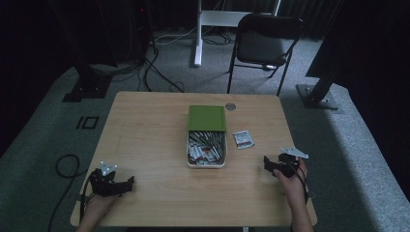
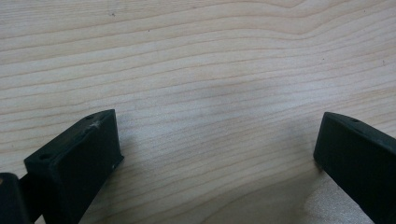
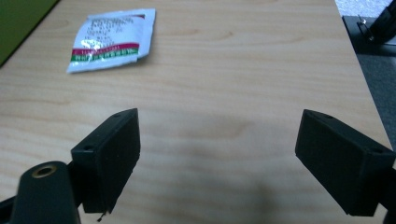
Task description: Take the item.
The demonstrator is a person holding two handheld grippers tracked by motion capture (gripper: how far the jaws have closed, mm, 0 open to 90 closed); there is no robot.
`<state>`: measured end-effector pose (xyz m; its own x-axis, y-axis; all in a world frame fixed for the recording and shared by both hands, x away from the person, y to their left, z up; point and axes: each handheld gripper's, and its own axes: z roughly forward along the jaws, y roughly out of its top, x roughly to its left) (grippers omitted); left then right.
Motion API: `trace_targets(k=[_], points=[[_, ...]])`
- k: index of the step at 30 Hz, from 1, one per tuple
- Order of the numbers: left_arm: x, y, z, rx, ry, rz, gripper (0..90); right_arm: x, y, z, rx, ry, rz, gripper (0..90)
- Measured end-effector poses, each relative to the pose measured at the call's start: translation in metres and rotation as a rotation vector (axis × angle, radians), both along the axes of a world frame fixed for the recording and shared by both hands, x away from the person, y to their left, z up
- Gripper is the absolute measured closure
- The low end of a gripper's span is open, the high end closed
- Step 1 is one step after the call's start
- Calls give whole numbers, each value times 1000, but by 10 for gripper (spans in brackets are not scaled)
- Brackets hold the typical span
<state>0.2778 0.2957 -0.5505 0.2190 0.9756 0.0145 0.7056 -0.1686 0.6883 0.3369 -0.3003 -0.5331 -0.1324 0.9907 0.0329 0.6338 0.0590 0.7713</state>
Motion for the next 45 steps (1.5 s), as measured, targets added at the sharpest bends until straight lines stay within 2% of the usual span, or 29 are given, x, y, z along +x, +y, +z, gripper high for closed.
trace_targets(k=[11, 15, 19, 23, 26, 28, 31, 34, 39, 45], points=[[0, 0, 0, 1, 0, -2, 13, -24, -9, -10, -26, 11, -39, 144], [0, 0, 0, 1, 0, -2, 13, -31, -13, -18, -19, 28, -67, 145], [0, 0, 0, 1, 0, -2, 13, -37, -15, -18, -22, 17, -98, 145], [0, 0, 0, 1, 0, -2, 13, -44, -13, -16, -27, 32, -118, 146], [0, 0, 0, 1, 0, -1, 13, -48, -12, -18, -46, 33, -119, 145], [0, 0, 0, 1, 0, -2, 13, -49, -11, -19, -36, 38, -121, 145], [0, 0, 0, 1, 0, -2, 13, -52, -9, -22, -17, 61, -154, 145], [0, 0, 0, 1, 0, -2, 13, -53, -8, -23, -28, 58, -154, 144], [0, 0, 0, 1, -1, -1, 13, -56, -9, -23, -12, 66, -184, 141], [0, 0, 0, 1, -1, -1, 13, -56, -9, -24, -11, 66, -185, 137]])
